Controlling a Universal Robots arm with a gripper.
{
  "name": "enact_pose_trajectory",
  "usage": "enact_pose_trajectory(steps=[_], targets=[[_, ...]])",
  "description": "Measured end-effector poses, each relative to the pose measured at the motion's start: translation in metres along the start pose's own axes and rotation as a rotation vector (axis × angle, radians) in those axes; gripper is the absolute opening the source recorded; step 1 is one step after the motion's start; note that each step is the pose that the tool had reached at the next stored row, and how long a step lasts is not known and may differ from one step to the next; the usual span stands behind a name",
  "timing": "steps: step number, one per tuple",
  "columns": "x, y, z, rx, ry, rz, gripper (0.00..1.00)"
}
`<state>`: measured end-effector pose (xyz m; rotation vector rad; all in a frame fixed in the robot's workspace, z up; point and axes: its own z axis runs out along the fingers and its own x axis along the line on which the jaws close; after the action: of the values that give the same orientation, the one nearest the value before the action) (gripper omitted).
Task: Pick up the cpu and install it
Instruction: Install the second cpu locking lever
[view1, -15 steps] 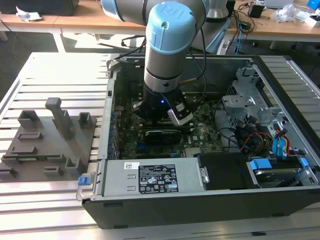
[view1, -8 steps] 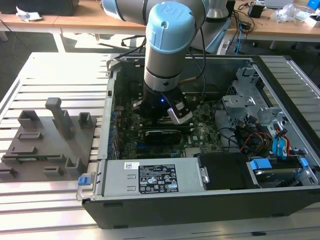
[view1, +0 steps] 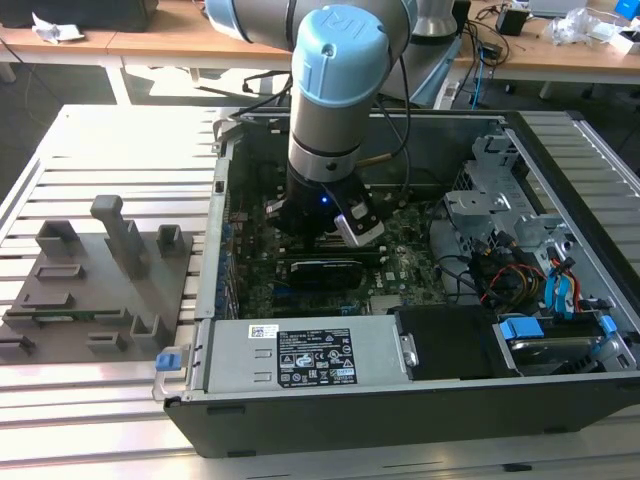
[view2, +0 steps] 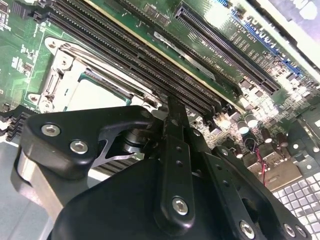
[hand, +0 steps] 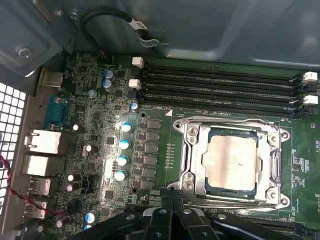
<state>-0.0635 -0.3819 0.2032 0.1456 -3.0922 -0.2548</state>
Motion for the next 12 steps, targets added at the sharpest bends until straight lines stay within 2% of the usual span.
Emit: enact_pose_trajectory(steps=[12], targets=[[-0.0011, 0.0020, 0.0040, -0.0029, 0.0014, 0.000, 0.11]])
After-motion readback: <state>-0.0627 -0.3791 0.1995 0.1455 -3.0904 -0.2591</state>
